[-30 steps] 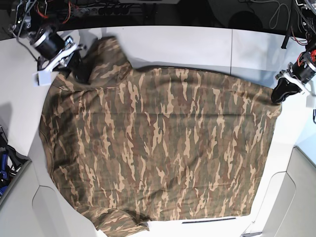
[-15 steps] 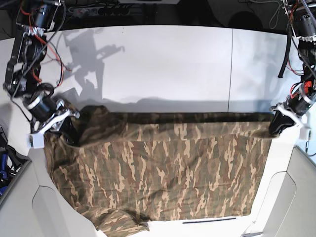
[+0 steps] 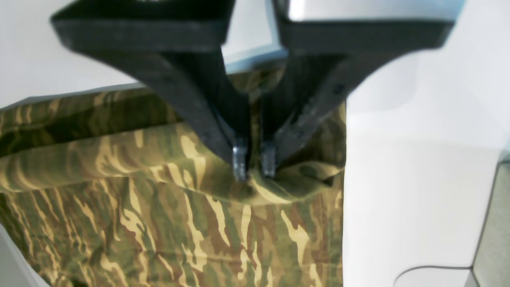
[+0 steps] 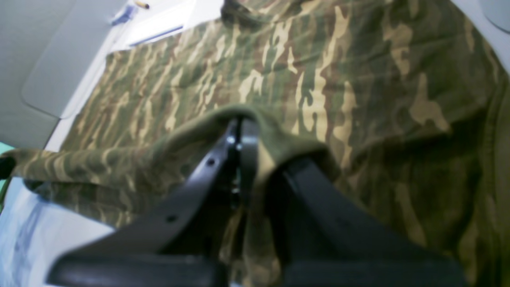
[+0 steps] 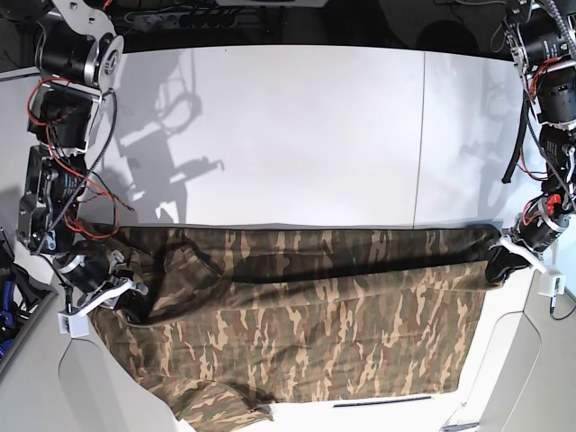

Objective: Fold the T-shirt properly
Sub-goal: 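Lift the shirt edge with both grippers and pull it taut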

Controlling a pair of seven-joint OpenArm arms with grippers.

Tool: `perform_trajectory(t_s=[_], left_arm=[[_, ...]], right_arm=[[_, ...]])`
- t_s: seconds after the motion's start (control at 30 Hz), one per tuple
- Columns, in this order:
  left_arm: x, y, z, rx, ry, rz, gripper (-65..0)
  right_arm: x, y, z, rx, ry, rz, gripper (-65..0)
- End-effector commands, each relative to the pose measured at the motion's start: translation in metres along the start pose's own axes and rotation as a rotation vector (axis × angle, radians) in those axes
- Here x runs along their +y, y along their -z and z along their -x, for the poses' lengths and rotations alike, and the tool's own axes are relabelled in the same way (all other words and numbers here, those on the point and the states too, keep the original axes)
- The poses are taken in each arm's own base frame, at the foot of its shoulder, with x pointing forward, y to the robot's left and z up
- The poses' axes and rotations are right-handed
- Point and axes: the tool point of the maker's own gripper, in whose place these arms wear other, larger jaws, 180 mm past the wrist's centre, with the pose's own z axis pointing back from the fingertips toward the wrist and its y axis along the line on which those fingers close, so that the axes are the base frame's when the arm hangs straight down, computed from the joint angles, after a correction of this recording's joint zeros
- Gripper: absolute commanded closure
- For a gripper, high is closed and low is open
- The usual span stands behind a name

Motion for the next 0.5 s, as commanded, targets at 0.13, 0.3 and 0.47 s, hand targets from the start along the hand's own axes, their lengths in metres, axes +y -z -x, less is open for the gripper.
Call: perform_trajectory(t_s=[0.13,0.3,0.47], left_arm=[[0.002,-0.002,-0.025,-0.066,0.021,-0.001,-4.1],[-0.001,0.000,-0.016,-0.028,0.011,0.007,-30.5],[0.009,-0.002,-0.008,0.066,-0.033,-0.041,-31.6]], right_arm=[[0.004,0.012,-0.023,-0.052,-0.052,-0.005,-5.1],[0.001,0.012,-0.013,-0.022,-0.064,0.007,-37.1],[-0.010,0.001,-0.015,0.013,-0.059,0.039,-37.1]])
